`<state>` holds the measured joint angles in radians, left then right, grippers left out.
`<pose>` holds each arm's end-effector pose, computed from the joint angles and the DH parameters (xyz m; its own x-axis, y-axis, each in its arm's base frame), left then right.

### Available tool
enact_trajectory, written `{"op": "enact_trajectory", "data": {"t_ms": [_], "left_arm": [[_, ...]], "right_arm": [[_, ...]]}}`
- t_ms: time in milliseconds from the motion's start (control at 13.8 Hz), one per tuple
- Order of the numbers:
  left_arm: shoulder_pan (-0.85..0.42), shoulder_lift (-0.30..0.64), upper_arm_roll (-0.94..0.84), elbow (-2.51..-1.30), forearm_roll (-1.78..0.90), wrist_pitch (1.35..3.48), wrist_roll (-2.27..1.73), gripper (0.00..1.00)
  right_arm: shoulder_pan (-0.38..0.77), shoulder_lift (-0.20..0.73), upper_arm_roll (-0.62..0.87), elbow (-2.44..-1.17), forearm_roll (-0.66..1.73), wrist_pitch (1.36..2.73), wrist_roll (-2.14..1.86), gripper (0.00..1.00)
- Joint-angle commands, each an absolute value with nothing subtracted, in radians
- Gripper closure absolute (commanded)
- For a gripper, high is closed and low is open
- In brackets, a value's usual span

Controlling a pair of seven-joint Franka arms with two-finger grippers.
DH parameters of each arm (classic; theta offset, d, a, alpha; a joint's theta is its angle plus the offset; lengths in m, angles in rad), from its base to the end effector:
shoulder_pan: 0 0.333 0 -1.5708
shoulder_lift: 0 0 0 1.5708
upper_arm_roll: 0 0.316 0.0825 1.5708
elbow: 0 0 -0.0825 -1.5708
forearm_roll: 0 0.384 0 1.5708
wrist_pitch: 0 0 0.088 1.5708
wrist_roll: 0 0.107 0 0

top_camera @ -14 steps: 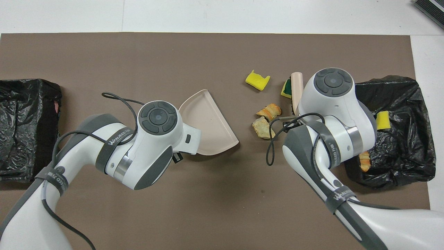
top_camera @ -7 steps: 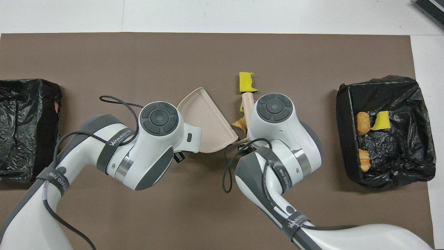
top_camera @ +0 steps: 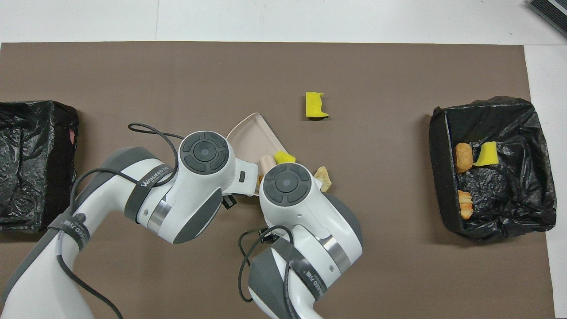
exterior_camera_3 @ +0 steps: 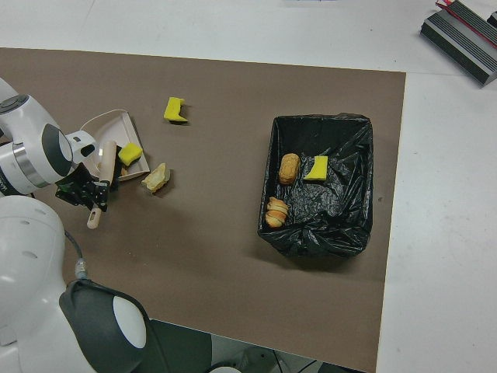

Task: Sweep and dump trash in bin
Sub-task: 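Sweep the sponges and bread into the dustpan with the right gripper's brush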

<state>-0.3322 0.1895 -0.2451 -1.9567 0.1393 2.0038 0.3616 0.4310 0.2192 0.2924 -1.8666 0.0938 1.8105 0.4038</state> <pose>0.4926 -0.3057 0.3729 0.5310 -0.8334 -0.1535 -0.8447 -0.5349 -0.0184 0.4339 0.3841 0.3852 0.9136 0.2741 -0.3003 0.2786 -0.9600 -0.0285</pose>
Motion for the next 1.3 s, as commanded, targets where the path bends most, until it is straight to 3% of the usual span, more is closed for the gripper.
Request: {"op": "enact_trajectory", "data": {"t_ms": [0,362,651,869,1231], "left_arm": [[-0.337,0.169,-0.236,-1.979,0.143,2.031,0.364,1.0],[-0.342,0.16,-0.232,-1.98,0.153,1.982,0.528,1.0],[-0.342,0.155,-0.232,-1.974,0.158,1.908,0.6,1.0],[-0.347,0.14,-0.236,-1.985,0.158,1.859,0.65,1.0],[-0.357,0.138,-0.236,-1.987,0.156,1.876,0.715,1.0]], "right_arm": [[0.423,0.148,0.293,-1.902,0.123,1.749,0.388,1.0],[0.353,0.052,0.29,-1.899,0.192,1.652,0.315,1.0],[0.335,0.035,0.282,-1.904,0.199,1.626,0.308,1.0],[0.226,0.014,0.281,-1.985,0.183,1.641,0.305,1.0],[0.144,-0.018,0.281,-2.06,0.026,1.644,0.293,1.0]]}}
